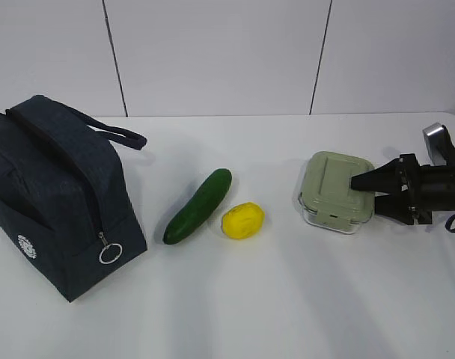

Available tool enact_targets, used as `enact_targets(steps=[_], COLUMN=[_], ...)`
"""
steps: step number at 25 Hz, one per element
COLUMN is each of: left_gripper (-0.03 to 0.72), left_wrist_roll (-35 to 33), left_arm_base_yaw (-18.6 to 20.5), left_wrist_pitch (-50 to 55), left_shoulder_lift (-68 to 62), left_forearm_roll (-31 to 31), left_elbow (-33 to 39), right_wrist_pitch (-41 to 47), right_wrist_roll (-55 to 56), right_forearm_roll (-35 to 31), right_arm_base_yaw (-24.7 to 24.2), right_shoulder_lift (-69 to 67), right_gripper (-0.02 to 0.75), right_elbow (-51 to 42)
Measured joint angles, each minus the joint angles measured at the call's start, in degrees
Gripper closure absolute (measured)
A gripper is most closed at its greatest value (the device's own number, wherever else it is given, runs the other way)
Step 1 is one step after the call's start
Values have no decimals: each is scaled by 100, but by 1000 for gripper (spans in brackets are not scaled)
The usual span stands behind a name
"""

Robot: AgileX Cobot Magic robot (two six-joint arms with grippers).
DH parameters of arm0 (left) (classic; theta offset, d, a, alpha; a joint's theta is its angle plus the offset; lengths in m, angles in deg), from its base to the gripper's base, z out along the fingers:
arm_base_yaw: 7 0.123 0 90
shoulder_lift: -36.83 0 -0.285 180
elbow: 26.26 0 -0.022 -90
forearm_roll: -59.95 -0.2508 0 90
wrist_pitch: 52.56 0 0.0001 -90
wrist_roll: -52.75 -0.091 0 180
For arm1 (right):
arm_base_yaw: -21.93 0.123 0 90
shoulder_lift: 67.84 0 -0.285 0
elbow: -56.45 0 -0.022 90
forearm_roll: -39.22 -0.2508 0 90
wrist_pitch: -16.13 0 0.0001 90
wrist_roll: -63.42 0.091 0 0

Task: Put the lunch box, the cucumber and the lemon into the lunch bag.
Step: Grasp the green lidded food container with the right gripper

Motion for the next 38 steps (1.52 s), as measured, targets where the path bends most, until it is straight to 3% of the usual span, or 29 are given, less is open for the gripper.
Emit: enact_targets(steps=[16, 22, 38], left_gripper=[439, 439, 439], left_wrist_roll=[0, 0, 0], left_arm_base_yaw=[0, 0, 0], left_wrist_pitch=[0, 0, 0], left_shoulder_lift=[0, 0, 0], left_forearm_roll=[0, 0, 0], left_elbow=[0, 0, 0], right_wrist_pitch=[12, 12, 99], right_wrist_roll=[-59, -59, -59], right_forearm_roll=[-10, 0, 0], right_arm_base_yaw=[0, 0, 0], right_shoulder_lift=[0, -13, -19], right_gripper=[239, 307, 345], right_elbow=[0, 0, 0])
